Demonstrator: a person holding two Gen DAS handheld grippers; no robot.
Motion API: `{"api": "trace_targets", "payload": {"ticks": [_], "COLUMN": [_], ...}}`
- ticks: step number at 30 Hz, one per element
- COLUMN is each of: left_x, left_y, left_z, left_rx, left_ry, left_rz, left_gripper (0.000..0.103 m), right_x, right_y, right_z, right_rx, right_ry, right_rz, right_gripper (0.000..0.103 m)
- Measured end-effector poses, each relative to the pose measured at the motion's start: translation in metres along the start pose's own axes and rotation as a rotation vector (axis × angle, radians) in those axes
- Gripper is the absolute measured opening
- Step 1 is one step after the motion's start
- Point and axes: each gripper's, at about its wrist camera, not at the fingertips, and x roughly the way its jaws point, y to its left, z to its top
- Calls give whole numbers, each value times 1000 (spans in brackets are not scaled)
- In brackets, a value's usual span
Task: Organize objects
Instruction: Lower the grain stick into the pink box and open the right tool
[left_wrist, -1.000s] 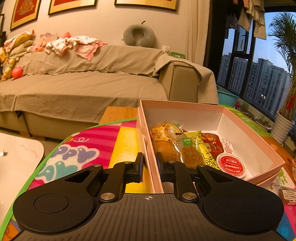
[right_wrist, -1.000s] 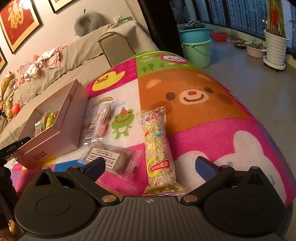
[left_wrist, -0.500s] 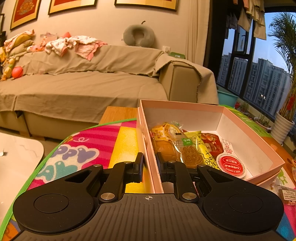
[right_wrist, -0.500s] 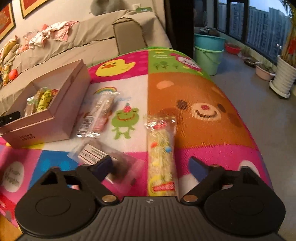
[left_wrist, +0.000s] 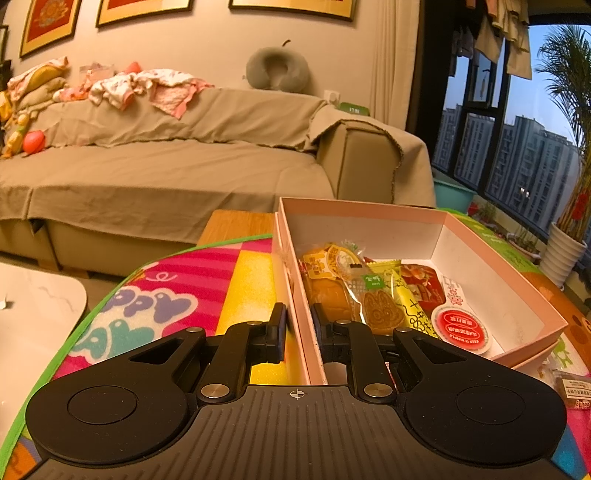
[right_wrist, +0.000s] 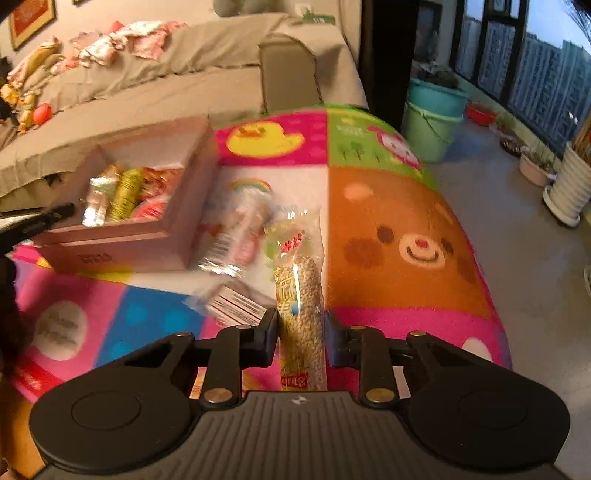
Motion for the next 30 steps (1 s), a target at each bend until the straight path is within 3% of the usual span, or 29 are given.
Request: {"api": "trace_targets", "payload": {"ticks": [12,17,20,30], "left_x": [0,0,0,0], "left_y": [0,0,0,-1], "left_z": [0,0,0,0], "left_rx": [-1,-1,-1,-2], "left_ry": [0,0,0,1], "left_rz": [-1,-2,-3,-4], "left_gripper": [17,17,17,17], "right_x": [-99,-119,-109,-31], "right_y": [55,86,106,136], "right_z": [56,87,106,143], "right_rx": [-119,-184,-220,-195], "right_ry": [-273,-363,-355,-191], "right_rz": [116,175,202,217], "right_gripper": [25,25,25,25]}}
